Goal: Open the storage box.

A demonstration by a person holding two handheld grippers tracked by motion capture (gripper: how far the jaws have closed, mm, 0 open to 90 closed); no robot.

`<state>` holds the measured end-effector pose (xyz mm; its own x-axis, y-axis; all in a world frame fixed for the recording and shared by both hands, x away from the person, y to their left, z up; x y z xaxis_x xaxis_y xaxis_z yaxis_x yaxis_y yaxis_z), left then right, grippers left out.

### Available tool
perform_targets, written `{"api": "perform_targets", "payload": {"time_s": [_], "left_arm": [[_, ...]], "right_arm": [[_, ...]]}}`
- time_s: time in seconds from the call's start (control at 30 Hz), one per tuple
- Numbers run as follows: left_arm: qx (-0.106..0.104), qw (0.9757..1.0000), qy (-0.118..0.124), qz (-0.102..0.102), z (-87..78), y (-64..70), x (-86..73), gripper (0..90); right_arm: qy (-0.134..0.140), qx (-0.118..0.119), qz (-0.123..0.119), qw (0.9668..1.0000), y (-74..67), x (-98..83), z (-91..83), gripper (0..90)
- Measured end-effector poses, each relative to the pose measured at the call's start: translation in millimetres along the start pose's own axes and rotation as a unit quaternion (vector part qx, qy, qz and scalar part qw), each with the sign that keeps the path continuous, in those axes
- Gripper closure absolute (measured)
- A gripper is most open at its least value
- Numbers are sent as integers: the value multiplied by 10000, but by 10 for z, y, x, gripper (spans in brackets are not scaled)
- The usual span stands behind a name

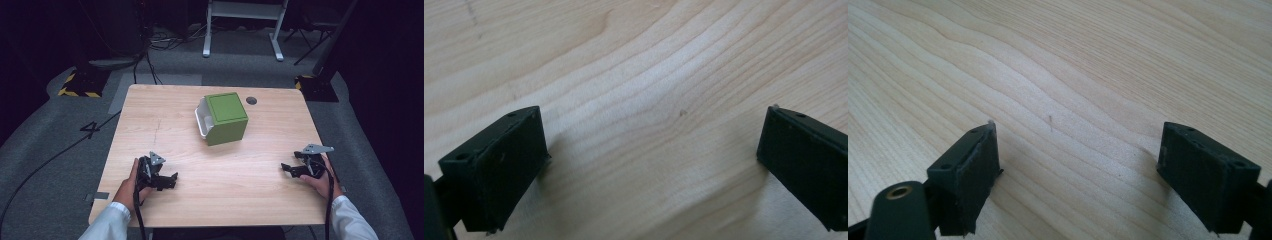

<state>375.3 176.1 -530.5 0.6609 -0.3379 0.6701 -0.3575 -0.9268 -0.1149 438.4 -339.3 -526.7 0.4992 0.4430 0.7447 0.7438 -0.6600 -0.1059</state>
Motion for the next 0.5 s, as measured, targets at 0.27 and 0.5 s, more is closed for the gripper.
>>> {"api": "perform_targets", "payload": {"time_s": [0.27,0.5], "left_arm": [[-477,9969,91,618,83,-72,85,3],[-1021,9876,172,1178,151,-82,160,4]], "right_arm": [[-9,-11,-8,10000,8,0,-1,160],[-5,-33,4,10000,13,-6,-8,160]]}}
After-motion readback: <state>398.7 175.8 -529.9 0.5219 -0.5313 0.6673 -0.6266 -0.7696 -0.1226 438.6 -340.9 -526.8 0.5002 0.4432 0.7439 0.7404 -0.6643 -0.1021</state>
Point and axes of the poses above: each handheld gripper's, and its own axes: z roughly forward along the jaws, x roughly out of its top, y roughly to its right, the point moved 3 cm from there along z, roughly forward along the jaws, and after that the axes turned 10 degrees about x, right-handed, at the moved point
